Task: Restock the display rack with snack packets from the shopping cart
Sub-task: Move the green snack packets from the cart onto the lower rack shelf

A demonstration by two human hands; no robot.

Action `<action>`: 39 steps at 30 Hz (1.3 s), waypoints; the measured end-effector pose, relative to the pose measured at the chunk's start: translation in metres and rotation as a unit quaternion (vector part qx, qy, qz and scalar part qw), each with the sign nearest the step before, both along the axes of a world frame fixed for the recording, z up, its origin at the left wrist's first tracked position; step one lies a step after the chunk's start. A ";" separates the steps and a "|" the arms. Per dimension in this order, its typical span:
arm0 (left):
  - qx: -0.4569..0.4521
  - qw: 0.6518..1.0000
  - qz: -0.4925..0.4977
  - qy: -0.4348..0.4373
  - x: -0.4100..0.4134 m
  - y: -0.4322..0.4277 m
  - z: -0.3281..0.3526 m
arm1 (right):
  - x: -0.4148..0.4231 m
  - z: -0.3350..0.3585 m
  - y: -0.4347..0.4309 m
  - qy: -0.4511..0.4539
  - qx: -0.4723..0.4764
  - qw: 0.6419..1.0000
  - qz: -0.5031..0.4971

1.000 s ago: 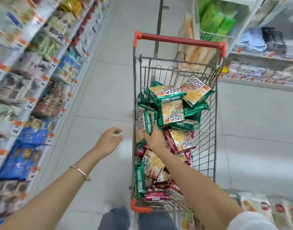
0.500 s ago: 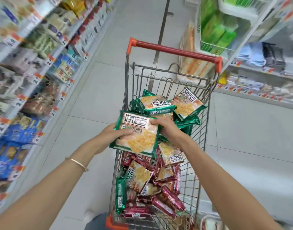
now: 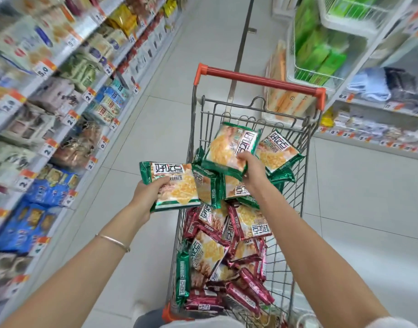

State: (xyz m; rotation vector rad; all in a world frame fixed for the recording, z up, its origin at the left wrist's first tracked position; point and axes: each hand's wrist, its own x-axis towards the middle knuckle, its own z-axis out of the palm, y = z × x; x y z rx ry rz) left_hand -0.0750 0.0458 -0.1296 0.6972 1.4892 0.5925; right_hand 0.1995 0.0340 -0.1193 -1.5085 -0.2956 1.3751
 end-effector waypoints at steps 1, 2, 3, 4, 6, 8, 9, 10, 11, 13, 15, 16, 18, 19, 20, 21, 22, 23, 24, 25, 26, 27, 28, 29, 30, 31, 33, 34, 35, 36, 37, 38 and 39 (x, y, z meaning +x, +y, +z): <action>-0.006 1.000 -0.015 0.005 0.001 0.002 0.001 | 0.010 0.011 -0.016 0.008 0.023 0.997 0.079; -0.013 0.999 -0.039 0.003 0.005 0.003 0.005 | 0.018 0.024 -0.031 0.027 0.027 0.988 0.150; -0.016 0.998 -0.068 -0.005 0.011 0.003 0.009 | 0.025 0.032 -0.043 0.041 0.017 0.980 0.195; -0.020 0.994 -0.109 -0.024 0.019 0.001 0.014 | 0.028 0.037 -0.054 0.046 0.011 0.973 0.226; -0.039 0.979 -0.192 -0.060 0.037 -0.008 0.029 | 0.030 0.039 -0.069 0.030 0.009 0.970 0.241; -0.049 0.961 -0.261 -0.079 0.050 -0.018 0.037 | 0.021 0.038 -0.084 -0.015 -0.009 0.982 0.186; -0.052 0.951 -0.295 -0.079 0.053 -0.023 0.040 | 0.014 0.036 -0.094 -0.028 -0.013 0.990 0.140; -0.063 0.940 -0.326 -0.077 0.056 -0.029 0.040 | 0.006 0.036 -0.105 -0.040 -0.018 0.995 0.090; -0.072 0.930 -0.351 -0.075 0.058 -0.037 0.043 | -0.001 0.032 -0.117 -0.053 -0.023 0.997 0.045; -0.067 0.910 -0.400 -0.082 0.058 -0.053 0.049 | -0.019 0.032 -0.145 -0.056 -0.026 0.998 -0.012; -0.042 0.888 -0.451 -0.084 0.058 -0.071 0.057 | -0.038 0.039 -0.177 -0.021 -0.019 0.999 -0.033; -0.030 0.876 -0.474 -0.080 0.057 -0.080 0.061 | -0.047 0.044 -0.194 0.001 -0.018 0.999 -0.041; -0.023 0.851 -0.517 -0.087 0.057 -0.101 0.067 | -0.063 0.054 -0.233 0.025 -0.018 0.997 -0.071; -0.022 0.839 -0.536 -0.088 0.057 -0.112 0.070 | -0.070 0.057 -0.254 0.037 -0.017 0.995 -0.092; -0.022 0.828 -0.554 -0.086 0.059 -0.124 0.072 | -0.079 0.060 -0.276 0.046 -0.014 0.992 -0.119; -0.024 0.816 -0.571 -0.081 0.062 -0.136 0.072 | -0.087 0.061 -0.299 0.051 -0.013 0.987 -0.153; -0.019 0.800 -0.595 -0.077 0.066 -0.152 0.074 | -0.096 0.064 -0.322 0.054 -0.008 0.981 -0.187; -0.007 0.779 -0.623 -0.073 0.069 -0.170 0.079 | -0.105 0.067 -0.346 0.059 -0.002 0.974 -0.217; 0.007 0.756 -0.650 -0.077 0.073 -0.191 0.086 | -0.113 0.069 -0.370 0.061 0.001 0.967 -0.245; 0.013 0.734 -0.674 -0.079 0.077 -0.212 0.094 | -0.121 0.071 -0.394 0.059 0.003 0.959 -0.276; 0.013 0.718 -0.691 -0.082 0.084 -0.233 0.099 | -0.127 0.074 -0.418 0.053 0.005 0.951 -0.306; 0.006 0.701 -0.708 -0.085 0.090 -0.257 0.106 | -0.134 0.078 -0.442 0.047 0.008 0.941 -0.336; -0.004 0.678 -0.729 -0.093 0.097 -0.281 0.111 | -0.140 0.083 -0.468 0.040 0.012 0.931 -0.362; -0.009 0.650 -0.753 -0.098 0.103 -0.305 0.118 | -0.146 0.087 -0.493 0.031 0.018 0.920 -0.391; -0.008 0.621 -0.777 -0.101 0.109 -0.332 0.123 | -0.152 0.092 -0.520 0.022 0.021 0.907 -0.420; 0.000 0.601 -0.793 -0.097 0.115 -0.358 0.127 | -0.158 0.098 -0.547 0.015 0.023 0.895 -0.446; 0.019 0.585 -0.806 -0.088 0.128 -0.409 0.131 | -0.165 0.108 -0.600 -0.002 0.025 0.871 -0.490; 0.027 0.582 -0.807 -0.092 0.137 -0.434 0.128 | -0.168 0.113 -0.626 -0.012 0.026 0.861 -0.508; 0.031 0.572 -0.814 -0.095 0.145 -0.460 0.127 | -0.172 0.118 -0.652 -0.023 0.025 0.851 -0.525; 0.030 0.554 -0.827 -0.091 0.153 -0.486 0.126 | -0.176 0.123 -0.679 -0.028 0.024 0.843 -0.537; 0.033 0.544 -0.833 -0.088 0.159 -0.512 0.128 | -0.179 0.126 -0.706 -0.032 0.024 0.836 -0.548; 0.037 0.534 -0.840 -0.091 0.163 -0.539 0.132 | -0.183 0.130 -0.732 -0.036 0.025 0.829 -0.558; 0.042 0.518 -0.849 -0.095 0.167 -0.567 0.136 | -0.187 0.134 -0.758 -0.039 0.026 0.822 -0.567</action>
